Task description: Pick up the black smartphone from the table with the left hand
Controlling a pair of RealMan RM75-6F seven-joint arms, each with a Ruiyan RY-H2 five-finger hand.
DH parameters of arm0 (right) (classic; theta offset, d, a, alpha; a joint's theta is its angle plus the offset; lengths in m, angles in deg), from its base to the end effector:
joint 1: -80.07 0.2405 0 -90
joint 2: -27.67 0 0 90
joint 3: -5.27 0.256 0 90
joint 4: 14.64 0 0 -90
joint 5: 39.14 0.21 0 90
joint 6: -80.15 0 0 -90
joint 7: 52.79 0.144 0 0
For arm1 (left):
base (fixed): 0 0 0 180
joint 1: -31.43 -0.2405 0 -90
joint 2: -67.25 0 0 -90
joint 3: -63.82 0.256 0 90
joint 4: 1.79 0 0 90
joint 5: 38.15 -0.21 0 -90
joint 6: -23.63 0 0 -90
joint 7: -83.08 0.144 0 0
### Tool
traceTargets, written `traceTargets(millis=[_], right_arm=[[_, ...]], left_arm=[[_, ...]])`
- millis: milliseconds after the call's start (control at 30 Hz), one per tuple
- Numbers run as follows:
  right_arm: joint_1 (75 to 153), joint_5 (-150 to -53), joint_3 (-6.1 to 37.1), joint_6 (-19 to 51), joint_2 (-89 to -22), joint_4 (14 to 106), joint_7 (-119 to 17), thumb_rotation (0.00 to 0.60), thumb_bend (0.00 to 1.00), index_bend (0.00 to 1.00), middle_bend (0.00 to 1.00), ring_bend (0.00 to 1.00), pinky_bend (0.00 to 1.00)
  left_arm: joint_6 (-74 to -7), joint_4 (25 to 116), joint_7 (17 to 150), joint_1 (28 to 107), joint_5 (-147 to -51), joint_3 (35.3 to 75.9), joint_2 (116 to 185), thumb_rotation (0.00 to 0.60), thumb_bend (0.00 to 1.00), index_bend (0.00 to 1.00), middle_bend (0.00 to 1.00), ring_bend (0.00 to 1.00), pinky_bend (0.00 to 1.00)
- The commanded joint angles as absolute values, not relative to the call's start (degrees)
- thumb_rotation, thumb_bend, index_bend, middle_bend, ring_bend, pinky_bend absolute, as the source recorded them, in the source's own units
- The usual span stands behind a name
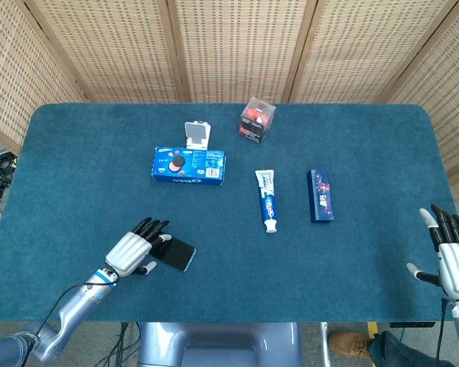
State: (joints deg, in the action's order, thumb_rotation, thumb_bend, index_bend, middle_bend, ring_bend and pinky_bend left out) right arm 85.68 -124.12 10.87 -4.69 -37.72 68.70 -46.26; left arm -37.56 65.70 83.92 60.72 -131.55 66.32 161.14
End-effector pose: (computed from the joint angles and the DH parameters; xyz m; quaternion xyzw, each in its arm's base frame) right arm -0.3353 -0.1974 0.1767 0.5795 -0.3686 0.4005 0.6066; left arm -0.2381 0.2648 -0.0493 -0.8026 -0.3336 -0.3499 0.3494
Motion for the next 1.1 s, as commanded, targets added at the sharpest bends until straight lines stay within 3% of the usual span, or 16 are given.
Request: traceTargets(millis=[33, 633, 967, 1100], right_arm=[[85.67, -124.16, 10.85, -4.72, -37.68, 68.73, -46.19, 0.600, 0.00, 0.00, 0.00, 0.00, 0.00], [85.95, -123.77, 10.81, -3.85, -37.79, 68.56, -46.04, 0.600, 0.00, 0.00, 0.00, 0.00, 0.00], [86.01, -123.84, 10.75, -3.73, -37.77, 68.46, -45.63, 0.600, 0.00, 0.00, 0.00, 0.00, 0.00], [86.00, -123.91, 10.75, -3.83, -37.74, 68.43, -45.47, 0.600, 0.00, 0.00, 0.00, 0.00, 0.00]], left_arm=[[-37.59, 65.36, 83.75, 60.83, -131.31, 66.34, 161.41, 0.600, 0.32, 0.22, 0.00, 0.00, 0.00], [-35.88, 61.76, 82.66, 61.94, -129.57, 66.14, 164.39, 0.600, 0.34, 0.22, 0.00, 0.00, 0.00], [-36.78, 60.17, 82.19, 62.12, -129.66, 66.34, 165.57, 0.600, 0.59, 0.27, 0.00, 0.00, 0.00], [-37.31, 60.05, 81.88, 62.18, -129.62, 66.22, 165.58, 0.600, 0.62, 0.30, 0.00, 0.00, 0.00]])
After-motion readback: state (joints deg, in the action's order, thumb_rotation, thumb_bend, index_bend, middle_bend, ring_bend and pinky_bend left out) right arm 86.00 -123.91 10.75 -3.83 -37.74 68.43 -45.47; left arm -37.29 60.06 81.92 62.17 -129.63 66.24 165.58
